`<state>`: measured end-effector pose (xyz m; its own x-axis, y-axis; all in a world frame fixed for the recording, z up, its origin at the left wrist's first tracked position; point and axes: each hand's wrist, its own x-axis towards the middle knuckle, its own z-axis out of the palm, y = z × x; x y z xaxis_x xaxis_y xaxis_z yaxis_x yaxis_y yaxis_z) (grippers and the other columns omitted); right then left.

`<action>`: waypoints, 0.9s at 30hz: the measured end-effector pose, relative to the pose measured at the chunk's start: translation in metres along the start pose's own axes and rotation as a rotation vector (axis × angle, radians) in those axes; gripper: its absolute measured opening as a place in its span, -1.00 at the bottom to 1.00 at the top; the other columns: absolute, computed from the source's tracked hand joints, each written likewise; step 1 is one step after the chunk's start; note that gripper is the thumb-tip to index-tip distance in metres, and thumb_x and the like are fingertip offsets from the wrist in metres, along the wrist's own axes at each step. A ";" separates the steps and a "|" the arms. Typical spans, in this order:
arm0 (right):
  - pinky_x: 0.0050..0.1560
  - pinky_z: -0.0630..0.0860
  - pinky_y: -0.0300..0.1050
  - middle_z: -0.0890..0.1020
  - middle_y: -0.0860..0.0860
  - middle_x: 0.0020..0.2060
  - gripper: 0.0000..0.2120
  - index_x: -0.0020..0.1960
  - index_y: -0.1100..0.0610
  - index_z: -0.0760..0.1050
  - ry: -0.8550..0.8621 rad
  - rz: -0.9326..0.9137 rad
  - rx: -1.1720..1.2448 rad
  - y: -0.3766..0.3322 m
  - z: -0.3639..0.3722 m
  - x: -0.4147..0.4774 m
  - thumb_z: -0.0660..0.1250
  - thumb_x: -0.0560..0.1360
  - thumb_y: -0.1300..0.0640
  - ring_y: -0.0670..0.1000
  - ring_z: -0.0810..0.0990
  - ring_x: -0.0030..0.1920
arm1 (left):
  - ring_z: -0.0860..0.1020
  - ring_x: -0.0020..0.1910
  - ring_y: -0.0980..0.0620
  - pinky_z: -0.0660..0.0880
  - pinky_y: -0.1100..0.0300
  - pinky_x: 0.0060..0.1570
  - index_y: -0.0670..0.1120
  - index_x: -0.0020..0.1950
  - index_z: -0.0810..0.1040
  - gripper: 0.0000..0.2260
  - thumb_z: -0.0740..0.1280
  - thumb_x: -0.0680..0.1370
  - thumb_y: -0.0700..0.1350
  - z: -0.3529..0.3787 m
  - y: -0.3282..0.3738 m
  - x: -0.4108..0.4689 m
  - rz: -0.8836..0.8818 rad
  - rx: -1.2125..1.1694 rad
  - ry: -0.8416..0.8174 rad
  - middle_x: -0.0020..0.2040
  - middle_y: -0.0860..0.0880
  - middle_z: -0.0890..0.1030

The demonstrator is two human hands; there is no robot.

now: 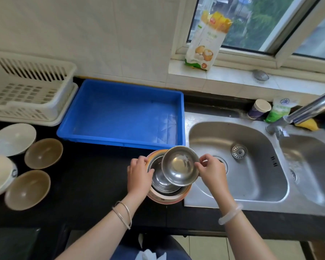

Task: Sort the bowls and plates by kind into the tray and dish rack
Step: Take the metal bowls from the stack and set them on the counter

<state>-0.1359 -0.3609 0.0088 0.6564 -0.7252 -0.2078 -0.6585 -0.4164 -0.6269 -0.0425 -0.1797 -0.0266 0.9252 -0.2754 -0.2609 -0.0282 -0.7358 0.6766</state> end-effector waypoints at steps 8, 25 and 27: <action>-0.34 0.43 -0.26 0.64 0.01 -0.35 -0.89 -0.23 0.09 0.48 0.006 0.023 0.033 0.005 -0.001 -0.005 0.39 0.43 0.18 0.02 0.63 -0.31 | 0.50 -0.15 0.08 0.42 0.26 -0.25 0.00 0.03 0.40 -0.73 0.41 0.43 -0.20 0.001 0.002 0.009 0.007 0.016 -0.057 -0.01 0.00 0.50; -0.08 0.58 -0.06 0.68 0.02 -0.33 -0.91 -0.08 0.10 0.60 -0.019 0.034 0.058 -0.001 -0.013 -0.001 0.36 0.42 0.19 0.06 0.67 -0.27 | 0.53 -0.28 0.00 0.46 0.12 -0.33 -0.12 -0.21 0.50 -0.78 0.19 0.58 -0.09 -0.021 0.018 0.005 0.147 0.167 0.021 -0.26 -0.05 0.55; -0.09 0.59 -0.05 0.68 -0.01 -0.35 -0.88 -0.06 0.09 0.62 -0.038 0.041 0.076 -0.005 -0.016 0.000 0.36 0.43 0.20 0.04 0.68 -0.29 | 0.54 -0.31 0.00 0.52 0.06 -0.30 -0.12 -0.20 0.52 -0.78 0.18 0.58 -0.09 -0.025 0.019 0.005 0.125 0.112 0.026 -0.30 -0.04 0.56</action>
<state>-0.1387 -0.3679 0.0241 0.6440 -0.7188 -0.2619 -0.6561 -0.3428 -0.6723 -0.0286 -0.1795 0.0018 0.9214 -0.3541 -0.1601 -0.1847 -0.7614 0.6215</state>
